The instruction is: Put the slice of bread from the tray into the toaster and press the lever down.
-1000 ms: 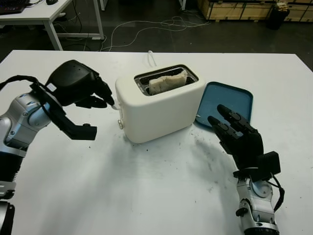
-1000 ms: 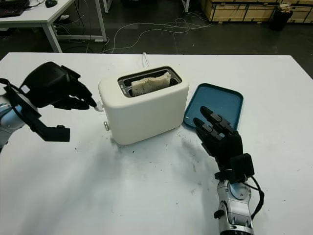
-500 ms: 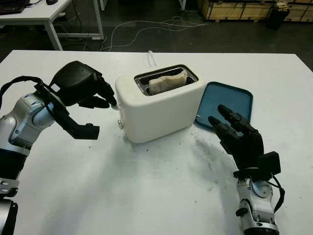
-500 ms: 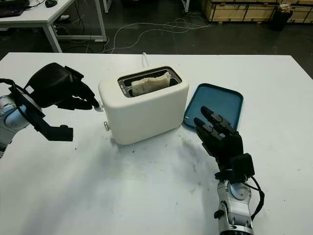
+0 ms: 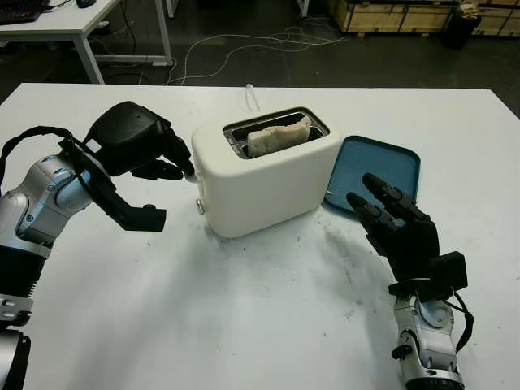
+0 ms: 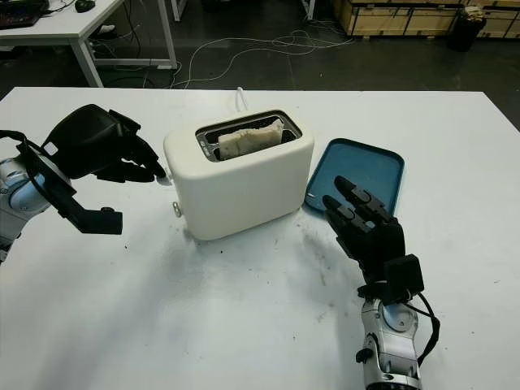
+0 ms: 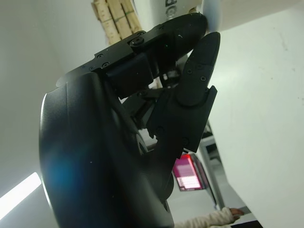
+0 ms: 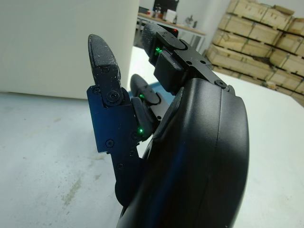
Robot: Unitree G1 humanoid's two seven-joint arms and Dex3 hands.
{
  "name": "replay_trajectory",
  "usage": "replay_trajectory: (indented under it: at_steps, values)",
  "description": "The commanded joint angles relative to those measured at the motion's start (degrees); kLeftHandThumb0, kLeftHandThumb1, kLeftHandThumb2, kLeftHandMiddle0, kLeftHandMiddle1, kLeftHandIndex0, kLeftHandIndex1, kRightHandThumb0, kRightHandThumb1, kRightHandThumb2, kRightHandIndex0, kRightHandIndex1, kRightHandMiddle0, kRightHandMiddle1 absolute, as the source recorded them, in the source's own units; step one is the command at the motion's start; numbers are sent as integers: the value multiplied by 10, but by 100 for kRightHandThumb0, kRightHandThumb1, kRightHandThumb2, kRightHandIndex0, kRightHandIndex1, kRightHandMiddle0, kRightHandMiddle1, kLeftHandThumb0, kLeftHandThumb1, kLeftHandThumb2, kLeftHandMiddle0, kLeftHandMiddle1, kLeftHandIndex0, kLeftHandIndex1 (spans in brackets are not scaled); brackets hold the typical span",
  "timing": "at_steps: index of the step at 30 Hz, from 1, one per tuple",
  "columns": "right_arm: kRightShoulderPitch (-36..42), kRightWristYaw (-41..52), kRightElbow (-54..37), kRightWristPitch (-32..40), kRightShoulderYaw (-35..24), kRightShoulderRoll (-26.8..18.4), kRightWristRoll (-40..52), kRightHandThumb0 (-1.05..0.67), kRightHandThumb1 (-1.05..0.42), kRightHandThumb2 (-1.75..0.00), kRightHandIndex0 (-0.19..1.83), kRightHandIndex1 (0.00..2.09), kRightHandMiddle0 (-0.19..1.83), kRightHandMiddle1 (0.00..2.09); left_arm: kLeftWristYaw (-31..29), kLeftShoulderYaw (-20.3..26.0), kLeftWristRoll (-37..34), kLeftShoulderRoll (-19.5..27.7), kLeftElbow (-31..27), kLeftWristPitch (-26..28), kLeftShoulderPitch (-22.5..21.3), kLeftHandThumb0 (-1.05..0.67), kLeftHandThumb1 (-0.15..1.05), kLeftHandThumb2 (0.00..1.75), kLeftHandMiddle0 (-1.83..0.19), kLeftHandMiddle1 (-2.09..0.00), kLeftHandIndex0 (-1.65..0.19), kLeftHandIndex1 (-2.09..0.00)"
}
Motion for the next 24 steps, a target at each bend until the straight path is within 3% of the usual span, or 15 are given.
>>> replay_trajectory:
  at_steps: [1,7,10,13,24]
  values:
    - [4,-2,-7,5,-2,-1,-1,-51,-92,0,78,0,75,0,-8,-7,-3,-1,-5,4,5,-38,81,1,-89,-128,-139,0]
    - [7,-2,-15,12,0,-2,0,-50,-92,-1,77,0,75,0,-21,-23,2,-3,6,3,14,-38,81,1,-89,-128,-142,-2]
    - [8,-2,-18,15,1,-1,1,-51,-92,-1,77,0,74,0,-22,-41,5,-10,25,1,34,-38,80,0,-92,-114,-140,-1]
    - [7,2,-17,11,0,-2,3,-49,-92,-1,77,0,74,0,-22,-61,15,-16,44,2,50,-35,77,0,-93,-126,-136,0]
    - [10,8,-16,9,-4,-3,7,-51,-92,-2,78,0,74,0,-21,-112,44,-21,94,47,58,-33,79,1,-87,-133,-141,-5]
